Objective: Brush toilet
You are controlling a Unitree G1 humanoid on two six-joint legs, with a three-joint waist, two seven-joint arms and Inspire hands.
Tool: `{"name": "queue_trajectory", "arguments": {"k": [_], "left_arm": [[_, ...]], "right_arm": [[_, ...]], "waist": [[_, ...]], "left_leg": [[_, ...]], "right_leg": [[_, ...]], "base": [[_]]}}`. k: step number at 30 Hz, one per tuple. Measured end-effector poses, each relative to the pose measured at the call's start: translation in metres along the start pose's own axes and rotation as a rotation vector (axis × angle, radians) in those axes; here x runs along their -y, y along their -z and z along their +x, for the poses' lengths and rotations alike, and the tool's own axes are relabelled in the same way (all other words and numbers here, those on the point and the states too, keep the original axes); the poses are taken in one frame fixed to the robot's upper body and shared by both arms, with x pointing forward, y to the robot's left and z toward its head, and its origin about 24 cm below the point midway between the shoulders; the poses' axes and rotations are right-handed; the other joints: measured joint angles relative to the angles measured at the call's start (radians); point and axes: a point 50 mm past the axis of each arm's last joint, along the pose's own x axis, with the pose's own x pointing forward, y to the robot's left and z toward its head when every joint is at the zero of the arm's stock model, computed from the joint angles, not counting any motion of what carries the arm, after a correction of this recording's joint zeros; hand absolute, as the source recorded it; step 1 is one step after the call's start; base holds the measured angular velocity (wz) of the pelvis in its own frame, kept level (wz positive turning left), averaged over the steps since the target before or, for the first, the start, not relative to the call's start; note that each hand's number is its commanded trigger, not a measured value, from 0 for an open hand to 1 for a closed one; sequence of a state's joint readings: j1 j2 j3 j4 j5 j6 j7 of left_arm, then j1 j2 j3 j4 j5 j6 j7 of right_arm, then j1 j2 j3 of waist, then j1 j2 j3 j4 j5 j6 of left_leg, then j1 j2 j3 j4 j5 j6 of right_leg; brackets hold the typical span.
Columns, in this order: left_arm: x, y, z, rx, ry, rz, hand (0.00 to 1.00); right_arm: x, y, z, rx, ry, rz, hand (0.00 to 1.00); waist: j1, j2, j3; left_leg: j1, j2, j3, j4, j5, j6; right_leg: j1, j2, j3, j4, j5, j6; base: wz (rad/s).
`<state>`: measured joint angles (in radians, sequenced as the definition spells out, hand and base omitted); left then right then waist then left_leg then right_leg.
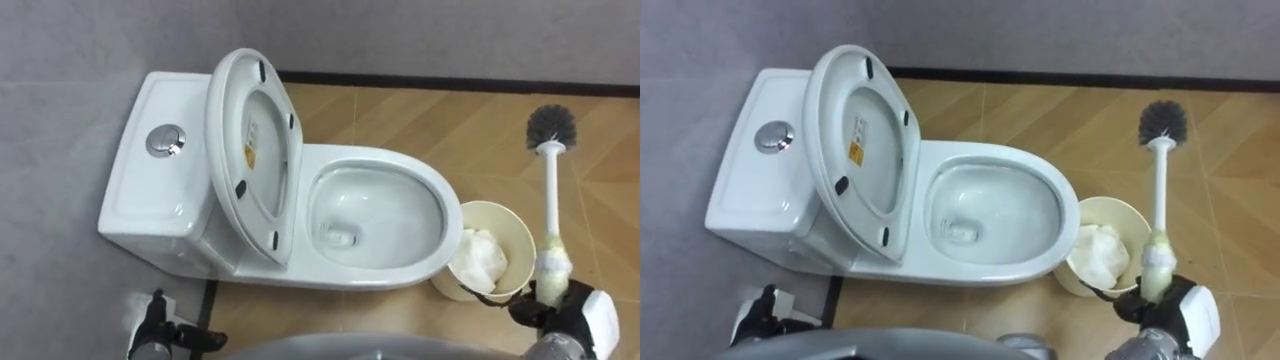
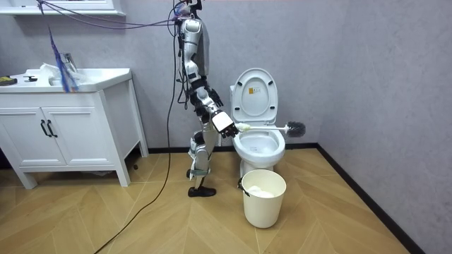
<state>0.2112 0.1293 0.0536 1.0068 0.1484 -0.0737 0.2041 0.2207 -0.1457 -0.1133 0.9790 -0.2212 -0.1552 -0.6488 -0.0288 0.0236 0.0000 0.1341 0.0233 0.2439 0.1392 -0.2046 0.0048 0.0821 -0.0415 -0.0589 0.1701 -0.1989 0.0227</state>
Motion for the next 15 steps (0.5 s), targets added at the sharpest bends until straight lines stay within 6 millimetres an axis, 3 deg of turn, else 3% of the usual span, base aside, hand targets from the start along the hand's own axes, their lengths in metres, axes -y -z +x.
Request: {"name": "queue_trajectory", "arguments": {"k": [8,15], "left_arm": [[-0.003,0.009,-0.003,-0.012,-0.006,0.029,0.0],[-0.004,0.012,-0.004,-0.015,-0.008,0.034,0.0]], "right_arm": [[-0.004,0.023,-0.007,-0.102,-0.038,-0.041,0.0],[-0.007,0.029,-0.009,-0.134,-0.071,-0.065,0.0]], "waist": [[0.006,-0.011,0.0],[0.011,-0.021,0.0039]], "left_leg": [[0.001,-0.001,-0.007,-0.011,0.0,0.0],[0.003,-0.001,-0.007,-0.011,0.0,0.0]], "right_leg": [[0.003,0.001,-0.005,-0.003,0.0,0.0],[0.005,0.0,-0.011,-0.004,0.001,-0.001]], "base": [[0.0],[-0.01]]}}
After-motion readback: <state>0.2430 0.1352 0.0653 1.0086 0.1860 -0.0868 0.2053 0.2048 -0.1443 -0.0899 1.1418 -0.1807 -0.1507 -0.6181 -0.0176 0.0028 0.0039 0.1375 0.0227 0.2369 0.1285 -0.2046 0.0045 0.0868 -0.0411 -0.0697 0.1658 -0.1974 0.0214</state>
